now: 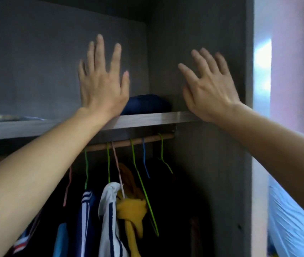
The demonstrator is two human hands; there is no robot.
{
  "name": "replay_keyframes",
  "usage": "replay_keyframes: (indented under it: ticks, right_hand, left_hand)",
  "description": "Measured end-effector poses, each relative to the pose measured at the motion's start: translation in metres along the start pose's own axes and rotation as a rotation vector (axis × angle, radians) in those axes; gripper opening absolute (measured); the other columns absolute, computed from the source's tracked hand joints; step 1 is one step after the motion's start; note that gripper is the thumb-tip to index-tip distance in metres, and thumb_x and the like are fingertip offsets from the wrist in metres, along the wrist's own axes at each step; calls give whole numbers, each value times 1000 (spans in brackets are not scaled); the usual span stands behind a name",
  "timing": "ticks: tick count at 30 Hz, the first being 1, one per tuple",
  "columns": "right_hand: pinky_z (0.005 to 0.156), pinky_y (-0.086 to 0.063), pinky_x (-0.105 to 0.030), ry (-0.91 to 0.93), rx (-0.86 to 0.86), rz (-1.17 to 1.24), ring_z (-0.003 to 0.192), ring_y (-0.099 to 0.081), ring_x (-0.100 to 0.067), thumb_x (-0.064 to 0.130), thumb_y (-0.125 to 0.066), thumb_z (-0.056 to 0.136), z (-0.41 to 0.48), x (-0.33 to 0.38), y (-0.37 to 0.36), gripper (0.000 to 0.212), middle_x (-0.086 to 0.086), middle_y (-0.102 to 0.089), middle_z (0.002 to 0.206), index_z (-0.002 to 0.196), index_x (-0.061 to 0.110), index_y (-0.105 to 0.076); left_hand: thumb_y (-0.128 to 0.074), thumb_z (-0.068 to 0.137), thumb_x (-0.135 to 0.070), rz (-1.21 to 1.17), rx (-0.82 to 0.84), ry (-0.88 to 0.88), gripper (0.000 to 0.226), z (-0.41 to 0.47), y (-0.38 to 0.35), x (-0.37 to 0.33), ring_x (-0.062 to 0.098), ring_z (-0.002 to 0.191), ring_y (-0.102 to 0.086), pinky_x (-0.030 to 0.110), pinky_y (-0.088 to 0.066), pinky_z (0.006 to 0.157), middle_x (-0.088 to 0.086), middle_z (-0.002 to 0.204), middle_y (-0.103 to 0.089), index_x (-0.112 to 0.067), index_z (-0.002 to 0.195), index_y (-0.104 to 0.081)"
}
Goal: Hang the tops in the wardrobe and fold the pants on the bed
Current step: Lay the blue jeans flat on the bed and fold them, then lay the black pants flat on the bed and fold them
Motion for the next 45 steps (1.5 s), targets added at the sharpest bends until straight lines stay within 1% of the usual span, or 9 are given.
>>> replay_keyframes:
  ticks: [3, 6, 11, 18, 21, 26, 32, 37, 45]
  right_hand:
    - [123, -9, -55, 6, -91, 57, 152, -16, -39, 38, -36, 103, -39, -18, 42, 55, -23, -22, 162, 153, 16, -36]
    - [124, -11, -53, 2, -127, 47, 153, -16, -36, 44, -30, 104, -83, -48, 79, 55, -18, -22, 164, 153, 21, -37]
    - [124, -10, -52, -131, 71, -20, 153, -14, -36, 44, -30, 104, -207, -165, 110, 58, -19, -17, 165, 157, 20, -31]
    - [123, -7, -54, -261, 540, -307, 154, -7, -37, 55, -34, 101, -436, -360, 177, 73, -22, -5, 165, 161, 17, -14]
    - [124, -7, -54, -347, 607, -399, 154, -7, -36, 54, -37, 100, -516, -431, 222, 75, -21, -4, 166, 161, 17, -13]
    - [123, -7, -55, -562, 671, -515, 154, -5, -37, 54, -37, 100, -644, -532, 285, 76, -21, -4, 166, 161, 16, -11]
    - [121, -15, -57, -741, 930, -666, 150, -15, -40, 55, -44, 97, -778, -626, 312, 83, -24, -8, 164, 160, 12, -10]
    - [122, -13, -51, -951, 1120, -715, 152, -11, -36, 49, -50, 95, -876, -687, 333, 84, -21, -6, 165, 159, 13, -10]
    - [124, -11, -48, -1276, 1105, -826, 153, -8, -34, 42, -51, 98, -983, -755, 437, 80, -19, -3, 166, 160, 14, -10]
  left_hand:
    - [-28, 102, -48, -130, -37, 83, 64, -25, 25, -27, 36, 151, -7, 57, -17, 118, 18, 164, -4, -20, 157, -14]
    - [-26, 104, -47, -204, -101, 63, 62, -52, 59, -82, 35, 151, -7, 55, -13, 119, 18, 164, -6, -19, 158, -13]
    - [-28, 105, -45, -358, -180, 100, 61, -89, 99, -211, 36, 150, -14, 55, -15, 119, 22, 162, -16, -15, 157, -19]
    - [-22, 104, -50, -681, 167, 8, 65, -179, 124, -499, 34, 151, -9, 56, -11, 119, 20, 163, -9, -16, 158, -13]
    - [-26, 102, -49, -794, 298, -117, 67, -223, 147, -620, 34, 152, -8, 56, -10, 119, 19, 164, -7, -15, 158, -13]
    - [-33, 102, -47, -985, 331, -335, 67, -276, 187, -789, 36, 151, -11, 59, -12, 118, 21, 163, -11, -13, 158, -18]
    - [-28, 102, -53, -1182, 422, -500, 70, -339, 188, -954, 39, 151, -4, 65, -12, 116, 21, 164, -3, -16, 159, -11]
    - [-29, 100, -58, -1288, 707, -642, 74, -394, 183, -1090, 42, 150, 7, 70, -11, 113, 19, 163, 12, -21, 159, -4]
    - [-25, 97, -62, -1361, 843, -910, 77, -445, 249, -1273, 37, 150, 12, 66, -12, 115, 14, 162, 20, -23, 158, 3]
Point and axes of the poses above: each hand's wrist, its own z-axis towards the middle knuckle, its own y-axis out of the back of the hand, x = y × z, the point moved 9 cm from there along z, towards the middle knuckle
